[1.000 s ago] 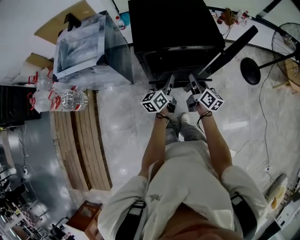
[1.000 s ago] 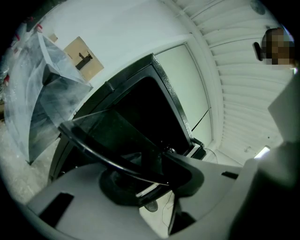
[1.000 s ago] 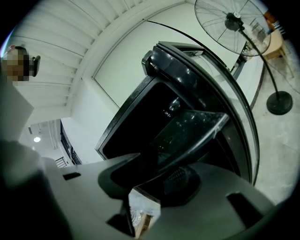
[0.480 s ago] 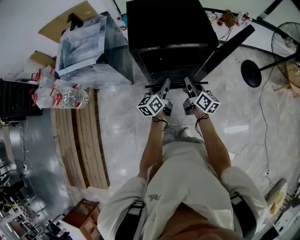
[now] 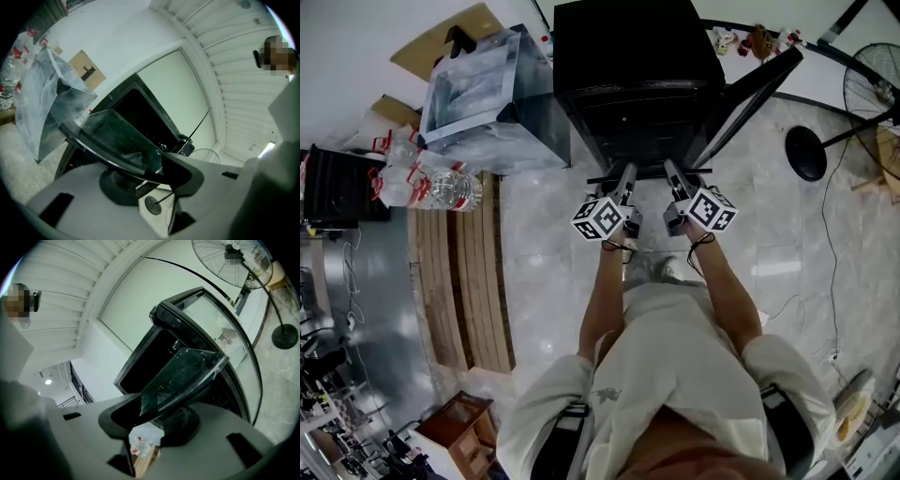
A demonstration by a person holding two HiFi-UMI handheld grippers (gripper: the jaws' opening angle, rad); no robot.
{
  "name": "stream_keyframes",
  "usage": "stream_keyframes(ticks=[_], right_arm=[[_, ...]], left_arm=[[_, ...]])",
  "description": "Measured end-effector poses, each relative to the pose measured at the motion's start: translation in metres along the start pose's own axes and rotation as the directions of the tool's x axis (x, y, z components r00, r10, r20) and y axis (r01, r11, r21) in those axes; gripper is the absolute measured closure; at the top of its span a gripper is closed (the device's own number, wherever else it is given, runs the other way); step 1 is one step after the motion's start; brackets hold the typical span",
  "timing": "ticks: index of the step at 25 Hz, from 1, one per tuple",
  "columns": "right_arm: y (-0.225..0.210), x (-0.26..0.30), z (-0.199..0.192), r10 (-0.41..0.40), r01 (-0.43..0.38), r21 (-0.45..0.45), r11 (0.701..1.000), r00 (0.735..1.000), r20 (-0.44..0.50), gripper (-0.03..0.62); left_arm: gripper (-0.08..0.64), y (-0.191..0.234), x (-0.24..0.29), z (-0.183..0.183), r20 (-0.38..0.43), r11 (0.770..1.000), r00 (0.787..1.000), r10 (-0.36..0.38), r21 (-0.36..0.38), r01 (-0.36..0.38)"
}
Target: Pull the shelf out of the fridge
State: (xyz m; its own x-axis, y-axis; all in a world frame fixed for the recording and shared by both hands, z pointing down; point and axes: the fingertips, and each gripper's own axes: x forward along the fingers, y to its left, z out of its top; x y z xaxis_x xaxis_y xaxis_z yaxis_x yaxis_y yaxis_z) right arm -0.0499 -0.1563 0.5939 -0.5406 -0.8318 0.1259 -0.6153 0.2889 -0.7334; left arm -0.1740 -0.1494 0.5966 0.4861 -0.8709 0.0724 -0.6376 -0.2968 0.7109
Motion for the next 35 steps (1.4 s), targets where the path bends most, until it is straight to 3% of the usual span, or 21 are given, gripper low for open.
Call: stream_keyframes(ticks=[16,35], right_arm=[[0.031,-0.054,0.000,0.104,-0.104,0.009,0.995,0.994,-0.020,0.482],[0.043,-0.072,-0.005,0.100,-0.100,0.030,0.995,0.995,-0.017,0.485]], left_arm=[[0.413,-0.049,-0.047,-0.006,0.053,0.999,0.999,-0.003,0.049,0.000],[0.413,-0.061,-0.061,-0.006,0.011,0.997,1.000,-0.022,0.070,0.021]])
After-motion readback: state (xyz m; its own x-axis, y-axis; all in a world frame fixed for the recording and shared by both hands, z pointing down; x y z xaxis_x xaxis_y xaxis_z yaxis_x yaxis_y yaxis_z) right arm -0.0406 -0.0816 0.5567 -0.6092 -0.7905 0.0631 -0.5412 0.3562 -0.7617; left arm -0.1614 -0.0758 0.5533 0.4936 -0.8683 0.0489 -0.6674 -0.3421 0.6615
